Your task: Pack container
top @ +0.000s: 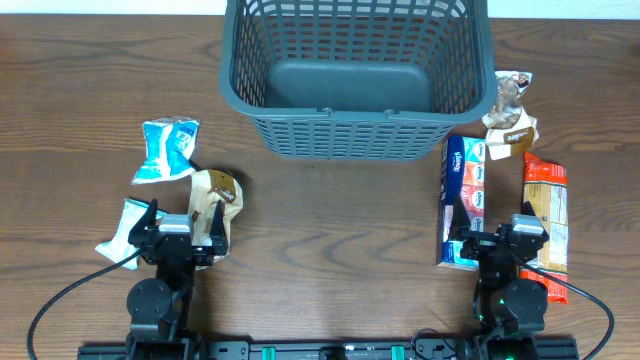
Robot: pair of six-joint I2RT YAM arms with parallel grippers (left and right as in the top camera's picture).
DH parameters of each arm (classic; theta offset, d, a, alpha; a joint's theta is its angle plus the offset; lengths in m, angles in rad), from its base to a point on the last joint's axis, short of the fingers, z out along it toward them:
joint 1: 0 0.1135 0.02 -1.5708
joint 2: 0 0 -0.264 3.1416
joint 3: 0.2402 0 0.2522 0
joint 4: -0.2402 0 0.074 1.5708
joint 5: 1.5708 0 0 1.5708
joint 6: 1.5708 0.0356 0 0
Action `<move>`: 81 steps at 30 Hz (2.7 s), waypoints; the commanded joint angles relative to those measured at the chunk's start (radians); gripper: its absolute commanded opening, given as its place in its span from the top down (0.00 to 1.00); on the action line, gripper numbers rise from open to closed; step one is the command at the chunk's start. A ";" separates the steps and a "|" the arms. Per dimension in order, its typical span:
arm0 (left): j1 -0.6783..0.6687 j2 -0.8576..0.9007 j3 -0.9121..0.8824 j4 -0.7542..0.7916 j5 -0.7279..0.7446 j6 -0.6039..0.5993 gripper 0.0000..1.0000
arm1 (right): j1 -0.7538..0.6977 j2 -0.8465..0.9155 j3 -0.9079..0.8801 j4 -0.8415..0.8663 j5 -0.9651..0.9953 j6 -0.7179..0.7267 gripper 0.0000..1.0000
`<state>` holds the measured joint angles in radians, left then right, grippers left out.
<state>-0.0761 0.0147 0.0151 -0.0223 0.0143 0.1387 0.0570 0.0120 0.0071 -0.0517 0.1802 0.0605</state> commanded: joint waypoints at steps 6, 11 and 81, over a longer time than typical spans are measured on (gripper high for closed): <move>-0.006 -0.010 -0.011 -0.051 -0.023 0.007 0.01 | 0.008 -0.005 -0.002 -0.004 0.014 0.010 0.01; -0.006 -0.010 -0.011 -0.051 -0.023 0.007 0.01 | 0.008 -0.005 -0.002 -0.004 0.014 0.010 0.01; -0.006 -0.010 -0.011 -0.051 -0.023 0.007 0.01 | -0.027 0.835 1.222 -1.268 -0.111 0.086 0.01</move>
<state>-0.0761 0.0147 0.0170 -0.0254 0.0113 0.1387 0.0402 0.8127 1.1984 -1.2812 0.0540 0.1444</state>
